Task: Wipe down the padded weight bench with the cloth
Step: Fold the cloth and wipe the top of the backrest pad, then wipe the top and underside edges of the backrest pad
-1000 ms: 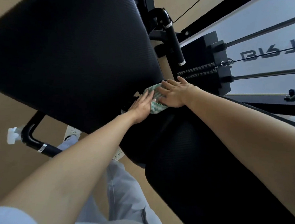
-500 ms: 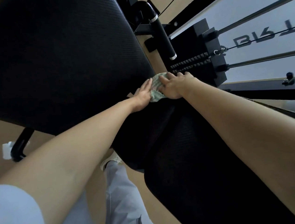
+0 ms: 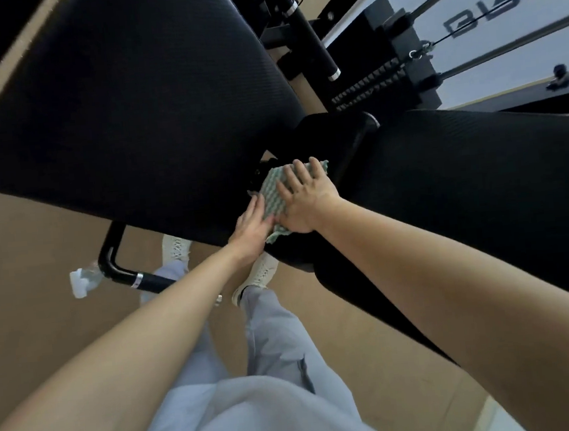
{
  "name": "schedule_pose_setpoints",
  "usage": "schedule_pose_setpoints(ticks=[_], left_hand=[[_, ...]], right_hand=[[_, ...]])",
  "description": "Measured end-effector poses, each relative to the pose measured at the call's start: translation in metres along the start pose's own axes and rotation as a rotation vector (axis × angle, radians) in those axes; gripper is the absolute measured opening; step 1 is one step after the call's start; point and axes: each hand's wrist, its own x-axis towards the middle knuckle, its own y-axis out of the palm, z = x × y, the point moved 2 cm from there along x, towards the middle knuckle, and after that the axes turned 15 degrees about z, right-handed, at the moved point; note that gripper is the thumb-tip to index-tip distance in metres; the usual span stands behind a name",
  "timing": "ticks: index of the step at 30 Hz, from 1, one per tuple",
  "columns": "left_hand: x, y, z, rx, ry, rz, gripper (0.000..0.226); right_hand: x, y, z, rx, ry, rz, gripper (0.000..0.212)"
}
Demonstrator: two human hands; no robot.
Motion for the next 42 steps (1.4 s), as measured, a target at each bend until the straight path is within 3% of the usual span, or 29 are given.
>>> schedule_pose_setpoints(ticks=[4, 14, 17, 20, 22, 25, 28, 30, 33, 36, 38, 40, 42], left_hand=[[-0.027, 0.005, 0.000, -0.115, 0.026, -0.047, 0.074], [-0.079, 0.020, -0.013, -0.080, 0.080, -0.203, 0.046], [-0.096, 0.030, -0.025, -0.436, 0.107, -0.179, 0.036], [-0.117, 0.043, -0.043, -0.818, 0.122, -0.087, 0.038], [-0.134, 0.051, -0.057, -0.879, 0.093, 0.012, 0.035], [-0.176, 0.069, -0.080, -0.693, 0.016, 0.193, 0.028], [-0.216, 0.076, -0.100, -0.505, 0.020, 0.313, 0.028], [-0.245, 0.088, -0.127, -0.352, 0.136, 0.268, 0.027], [-0.290, 0.111, -0.186, -0.164, 0.379, 0.190, 0.005], [-0.327, 0.142, -0.240, 0.104, 0.642, 0.292, 0.007], [-0.349, 0.165, -0.270, 0.261, 0.752, 0.385, 0.007], [-0.364, 0.185, -0.296, 0.395, 0.823, 0.441, 0.009], [-0.374, 0.201, -0.316, 0.492, 0.851, 0.476, 0.010]], right_hand=[[-0.024, 0.020, 0.037, 0.017, 0.047, -0.105, 0.073], [-0.088, 0.049, 0.079, 0.168, 0.154, -0.191, 0.069], [-0.122, 0.058, 0.079, 0.281, 0.198, -0.275, 0.064], [-0.162, 0.073, 0.075, 0.465, 0.176, -0.528, 0.035], [-0.191, 0.089, 0.074, 0.551, 0.167, -0.694, 0.022], [-0.236, 0.128, 0.074, 0.809, 0.169, -0.999, 0.023], [-0.263, 0.152, 0.081, 1.046, 0.044, -1.170, 0.024], [-0.294, 0.172, 0.082, 1.176, 0.061, -1.287, 0.023], [-0.338, 0.199, 0.080, 1.364, 0.144, -1.458, 0.028], [-0.377, 0.225, 0.075, 1.711, 0.074, -1.533, 0.039], [-0.398, 0.237, 0.066, 1.991, -0.098, -1.496, 0.055], [-0.412, 0.247, 0.056, 2.271, -0.503, -1.438, 0.066], [-0.424, 0.253, 0.047, 2.450, -0.863, -1.325, 0.060]])
